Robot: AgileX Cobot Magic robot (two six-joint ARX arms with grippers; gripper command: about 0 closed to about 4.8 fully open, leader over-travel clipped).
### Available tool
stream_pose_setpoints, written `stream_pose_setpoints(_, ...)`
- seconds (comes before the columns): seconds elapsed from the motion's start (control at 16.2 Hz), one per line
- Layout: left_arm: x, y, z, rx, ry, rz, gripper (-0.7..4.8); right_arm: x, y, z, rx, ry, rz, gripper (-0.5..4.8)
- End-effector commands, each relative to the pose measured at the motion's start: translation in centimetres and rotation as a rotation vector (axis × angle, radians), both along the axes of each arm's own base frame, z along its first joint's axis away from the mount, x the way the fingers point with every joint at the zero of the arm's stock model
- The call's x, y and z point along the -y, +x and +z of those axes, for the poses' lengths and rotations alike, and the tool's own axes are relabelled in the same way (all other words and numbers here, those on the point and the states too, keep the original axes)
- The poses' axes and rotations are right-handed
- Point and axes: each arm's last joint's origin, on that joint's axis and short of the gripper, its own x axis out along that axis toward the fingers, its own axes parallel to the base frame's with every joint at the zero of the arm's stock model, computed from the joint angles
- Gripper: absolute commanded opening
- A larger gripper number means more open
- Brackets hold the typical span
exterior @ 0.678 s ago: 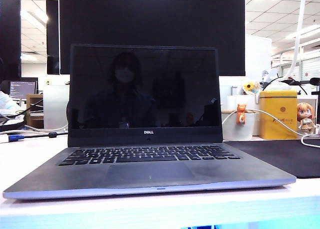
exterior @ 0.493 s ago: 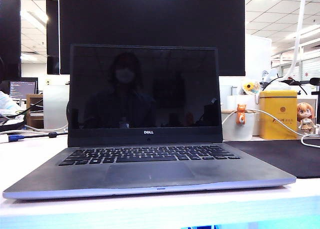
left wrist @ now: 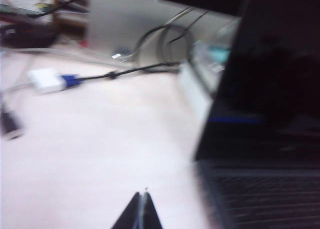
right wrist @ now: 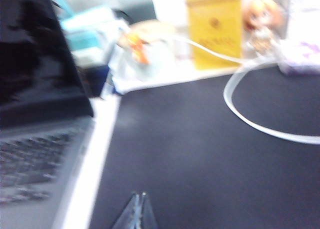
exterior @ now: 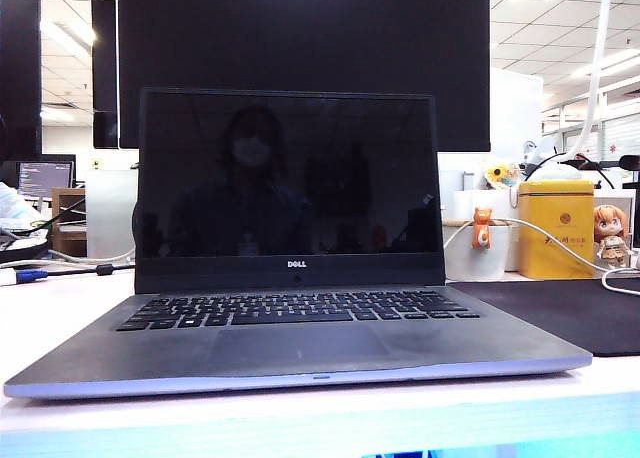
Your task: Close the lid of the gray laptop.
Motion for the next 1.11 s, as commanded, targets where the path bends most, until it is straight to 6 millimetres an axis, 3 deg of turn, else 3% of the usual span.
stream_pose_setpoints(0.06,0.1,-0.7,3.1,0.108,-0.004,-0.009,-0.05,0.0,-0.1,1.9,0.089,0.125,-0.017,-0.05)
stream_pose_setpoints(0.25,0.1,-1.2,7.0,0.174,0.006,-0.006,-0.05,0.0,-0.5,4.6,0.169,0.142,-0.025,-0.05)
stream_pose_setpoints(0.37,0.0,0.0,9.5,0.134,0.031,-0.017,-0.06,0.0,-0.8,7.0,0.220,0.159,-0.031,-0.05)
stream_pose_setpoints(0.56,-0.1,3.8,14.0,0.096,0.143,-0.088,-0.05,-0.1,-0.2,10.7,0.209,0.158,0.047,-0.05)
stream_pose_setpoints(0.8,-0.3,9.3,19.3,0.076,0.147,-0.191,-0.05,-0.4,2.3,13.8,0.053,0.133,0.160,-0.05)
stream_pose_setpoints(1.11,-0.4,15.4,21.4,-0.023,0.134,-0.324,-0.06,-0.7,6.0,17.4,-0.002,0.149,0.363,-0.05)
